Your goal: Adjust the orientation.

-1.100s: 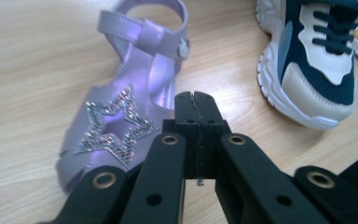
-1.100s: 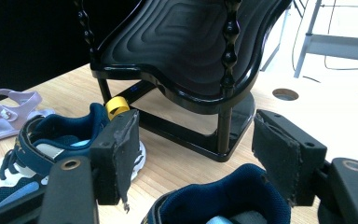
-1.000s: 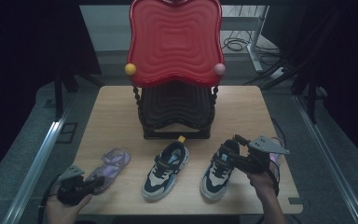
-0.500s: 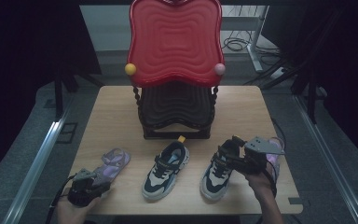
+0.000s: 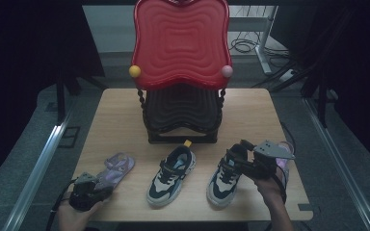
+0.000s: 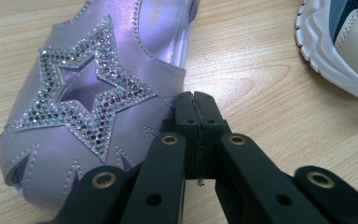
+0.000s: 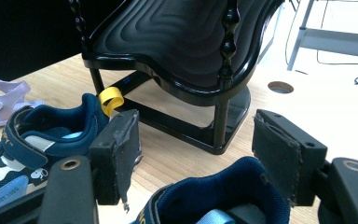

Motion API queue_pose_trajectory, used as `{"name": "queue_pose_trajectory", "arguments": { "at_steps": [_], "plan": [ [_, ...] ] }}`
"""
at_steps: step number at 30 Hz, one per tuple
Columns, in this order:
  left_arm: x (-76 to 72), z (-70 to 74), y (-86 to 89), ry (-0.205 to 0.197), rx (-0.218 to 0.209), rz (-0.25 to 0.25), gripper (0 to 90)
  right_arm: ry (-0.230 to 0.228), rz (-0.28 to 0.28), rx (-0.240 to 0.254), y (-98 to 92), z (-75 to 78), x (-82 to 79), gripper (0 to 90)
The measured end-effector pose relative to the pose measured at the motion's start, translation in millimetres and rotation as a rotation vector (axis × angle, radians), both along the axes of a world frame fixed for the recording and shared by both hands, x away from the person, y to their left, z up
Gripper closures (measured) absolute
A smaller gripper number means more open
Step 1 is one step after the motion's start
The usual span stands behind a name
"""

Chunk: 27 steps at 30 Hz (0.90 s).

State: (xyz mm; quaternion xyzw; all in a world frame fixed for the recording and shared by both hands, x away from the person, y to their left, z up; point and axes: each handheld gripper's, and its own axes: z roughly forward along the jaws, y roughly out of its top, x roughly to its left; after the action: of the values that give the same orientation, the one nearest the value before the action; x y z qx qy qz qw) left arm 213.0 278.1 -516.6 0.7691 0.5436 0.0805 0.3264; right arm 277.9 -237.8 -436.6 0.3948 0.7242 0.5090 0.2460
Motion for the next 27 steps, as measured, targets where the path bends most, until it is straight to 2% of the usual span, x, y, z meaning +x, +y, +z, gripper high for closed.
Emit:
{"name": "queue_pose_trajectory", "arguments": {
  "at_steps": [7,27],
  "plan": [
    [0.2,2.5,1.7,0.003,0.03,0.002,90.0,-0.001,-0.005,-0.002,-0.4,-0.1,0.0,32.6],
    [-2.7,1.3,11.4,0.006,0.027,0.025,90.0,-0.013,0.007,-0.009,2.4,0.4,-1.6,32.6]
  ]
}}
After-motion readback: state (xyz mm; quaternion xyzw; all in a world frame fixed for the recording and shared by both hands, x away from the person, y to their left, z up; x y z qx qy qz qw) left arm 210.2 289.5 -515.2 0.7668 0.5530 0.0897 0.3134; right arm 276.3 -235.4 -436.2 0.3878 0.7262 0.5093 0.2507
